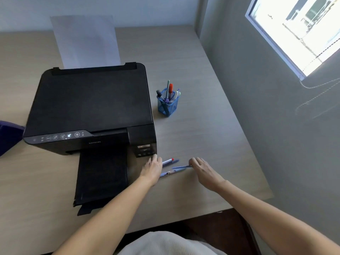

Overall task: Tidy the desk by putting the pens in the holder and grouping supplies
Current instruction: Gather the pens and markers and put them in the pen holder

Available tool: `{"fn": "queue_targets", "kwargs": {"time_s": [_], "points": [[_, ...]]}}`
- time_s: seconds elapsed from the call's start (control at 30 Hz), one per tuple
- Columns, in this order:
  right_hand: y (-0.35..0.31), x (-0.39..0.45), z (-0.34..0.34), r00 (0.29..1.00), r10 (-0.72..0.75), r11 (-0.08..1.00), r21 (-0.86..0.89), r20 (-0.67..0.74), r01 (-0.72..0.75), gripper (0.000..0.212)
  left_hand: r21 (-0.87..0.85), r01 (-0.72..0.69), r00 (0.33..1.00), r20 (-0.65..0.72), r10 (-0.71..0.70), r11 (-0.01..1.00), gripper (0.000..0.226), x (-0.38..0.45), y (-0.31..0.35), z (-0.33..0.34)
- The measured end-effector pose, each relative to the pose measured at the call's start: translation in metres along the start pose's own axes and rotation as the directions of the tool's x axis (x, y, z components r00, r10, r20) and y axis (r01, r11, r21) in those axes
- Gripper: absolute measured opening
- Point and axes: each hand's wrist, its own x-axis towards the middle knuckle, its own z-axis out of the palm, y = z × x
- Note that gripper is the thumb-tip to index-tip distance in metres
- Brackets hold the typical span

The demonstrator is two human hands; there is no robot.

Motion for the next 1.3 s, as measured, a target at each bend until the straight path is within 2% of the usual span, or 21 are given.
{"fn": "queue_targets", "kwargs": {"time_s": [0.17,0.27,0.33,0.4,0.5,0.6,0.63,0.7,0.77,0.83,0.9,1.0,1.13,1.2,1.3], "points": [[-0.015,0.012,0.008,0.995,-0.094,0.984,-0.147,0.041,0.099,0.041,-0.025,0.042,0.999,-0.015,-0.042,0.999,0.016,-0.026,-0.021,-0.005],[-0.022,0.023,0.017,0.987,-0.157,0.964,-0.213,0.034,0.160,0.028,-0.072,0.071,0.996,-0.051,-0.075,0.995,0.015,-0.054,-0.035,-0.019],[-0.023,0.031,0.018,0.980,-0.199,0.947,-0.254,0.026,0.199,0.022,-0.143,0.051,0.992,-0.107,-0.066,0.988,0.025,-0.072,-0.040,-0.034],[-0.021,0.037,0.014,0.973,-0.230,0.933,-0.280,0.010,0.224,0.016,-0.251,-0.009,0.991,-0.134,-0.026,0.968,0.023,-0.086,-0.038,-0.053],[-0.007,0.045,0.002,0.985,-0.165,0.941,-0.291,0.056,0.174,0.011,-0.397,-0.042,0.998,-0.058,0.021,0.917,0.010,-0.092,-0.023,-0.096],[0.008,0.059,-0.033,0.998,0.003,0.994,-0.112,0.068,0.004,0.014,-0.465,-0.068,0.998,-0.029,0.062,0.882,0.007,-0.076,-0.011,-0.140],[0.012,0.065,-0.048,0.994,0.079,0.997,-0.010,0.073,-0.079,0.014,-0.459,-0.093,0.996,-0.051,0.079,0.883,0.007,-0.068,-0.007,-0.155],[0.017,0.079,-0.079,0.985,0.170,0.982,0.080,-0.007,-0.169,0.011,-0.451,-0.129,0.989,-0.123,0.082,0.883,0.020,-0.046,-0.002,-0.187],[0.019,0.099,-0.111,0.968,0.219,0.971,0.128,-0.119,-0.204,0.011,-0.418,-0.140,0.981,-0.184,0.067,0.898,0.025,-0.020,0.004,-0.220],[0.017,0.121,-0.142,0.956,0.236,0.964,0.164,-0.171,-0.209,0.010,-0.329,-0.107,0.980,-0.195,0.043,0.938,0.025,0.011,0.007,-0.245],[0.013,0.143,-0.166,0.959,0.239,0.960,0.185,-0.155,-0.209,0.012,-0.197,-0.070,0.983,-0.181,0.034,0.978,0.025,0.048,0.007,-0.260],[0.000,0.171,-0.188,0.970,0.237,0.961,0.157,-0.047,-0.227,0.014,-0.044,-0.023,0.991,-0.133,0.017,0.999,0.019,0.093,0.011,-0.272],[-0.012,0.201,-0.196,0.949,0.288,0.947,0.112,0.125,-0.302,0.042,0.079,0.046,0.999,0.011,-0.047,0.996,0.020,0.129,0.021,-0.282],[-0.014,0.214,-0.202,0.942,0.315,0.933,0.147,0.111,-0.329,0.042,0.075,0.063,0.997,0.036,-0.066,0.995,0.023,0.145,0.021,-0.284],[-0.017,0.232,-0.212,0.940,0.340,0.927,0.164,0.021,-0.338,0.030,0.051,0.055,0.998,0.019,-0.056,0.997,0.027,0.169,0.019,-0.280]]}}
